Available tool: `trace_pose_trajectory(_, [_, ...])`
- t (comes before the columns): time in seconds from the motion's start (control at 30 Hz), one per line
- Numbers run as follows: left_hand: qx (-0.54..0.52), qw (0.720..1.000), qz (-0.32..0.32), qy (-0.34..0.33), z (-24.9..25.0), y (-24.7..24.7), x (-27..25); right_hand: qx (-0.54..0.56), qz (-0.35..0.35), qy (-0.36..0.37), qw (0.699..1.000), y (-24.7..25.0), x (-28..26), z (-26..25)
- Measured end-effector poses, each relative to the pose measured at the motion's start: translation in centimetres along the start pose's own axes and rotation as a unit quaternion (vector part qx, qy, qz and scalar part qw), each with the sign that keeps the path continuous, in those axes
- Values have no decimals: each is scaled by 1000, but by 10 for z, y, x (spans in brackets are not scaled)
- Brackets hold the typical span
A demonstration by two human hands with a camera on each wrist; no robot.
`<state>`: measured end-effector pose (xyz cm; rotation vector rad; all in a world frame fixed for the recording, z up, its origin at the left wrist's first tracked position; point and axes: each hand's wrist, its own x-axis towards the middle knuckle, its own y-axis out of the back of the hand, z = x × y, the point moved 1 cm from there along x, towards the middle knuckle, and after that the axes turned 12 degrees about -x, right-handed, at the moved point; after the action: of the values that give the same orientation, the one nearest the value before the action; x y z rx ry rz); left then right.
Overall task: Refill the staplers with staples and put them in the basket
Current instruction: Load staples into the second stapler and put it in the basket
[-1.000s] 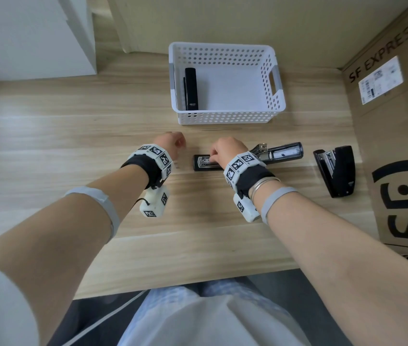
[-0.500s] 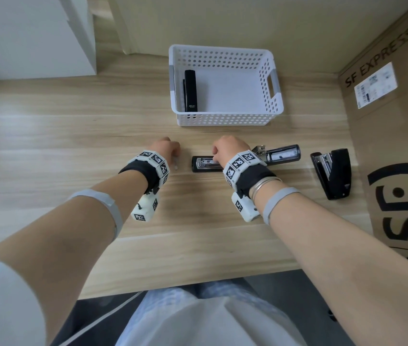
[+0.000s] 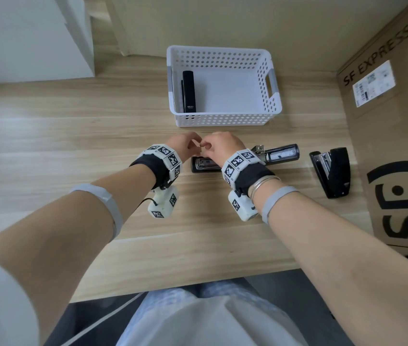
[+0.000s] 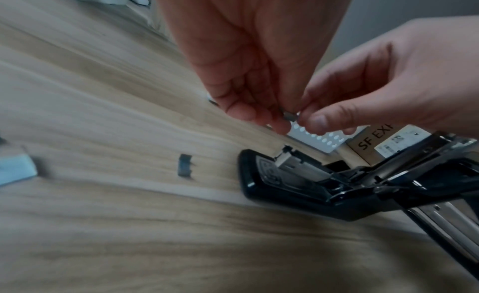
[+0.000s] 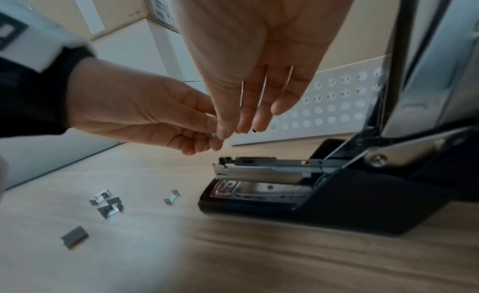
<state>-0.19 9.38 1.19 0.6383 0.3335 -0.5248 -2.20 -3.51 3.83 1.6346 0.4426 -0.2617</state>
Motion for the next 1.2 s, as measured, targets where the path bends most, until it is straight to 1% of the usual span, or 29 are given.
trace_pose_trajectory(0.1, [0, 1000, -10, -10, 4, -4, -1, -26, -8, -1, 1000, 1, -1, -2])
trace_pose_trajectory(0.2, [5, 1000, -7, -13, 3, -6, -1, -59, -3, 1, 998, 0, -3, -1])
trace_pose_trajectory(0.3, [10, 1000, 0, -10, -1, -7, -2, -76, -18, -4, 997, -3, -5, 5])
trace_pose_trajectory(0.47, [36, 999, -19, -21, -6, -9, -4, -99, -32, 0, 995, -10, -7, 7])
trace_pose_trajectory(0.57, [54, 998, -15, -11, -6, -12, -4, -99, -31, -1, 995, -13, -5, 5])
trace_pose_trajectory(0.67, [50, 999, -20, -1, -7, -13, -2, -92, -41, -6, 995, -13, -3, 4])
trace_pose_trajectory(0.8, [-7, 999, -41, 11, -12, -8, 1, -53, -50, -22, 997, -13, 3, 3])
trace_pose_trajectory(0.9, [-35, 998, -49, 9, -14, -6, 2, -59, -52, -20, 997, -18, 5, -1])
trace_pose_trajectory(1.1, [13, 998, -53, 20, -20, 6, -7, -53, -57, -43, 996, -13, 4, 2])
trace_pose_trajectory(1.2, [49, 998, -41, 26, -27, 19, -14, -45, -34, -46, 997, -8, 2, 3])
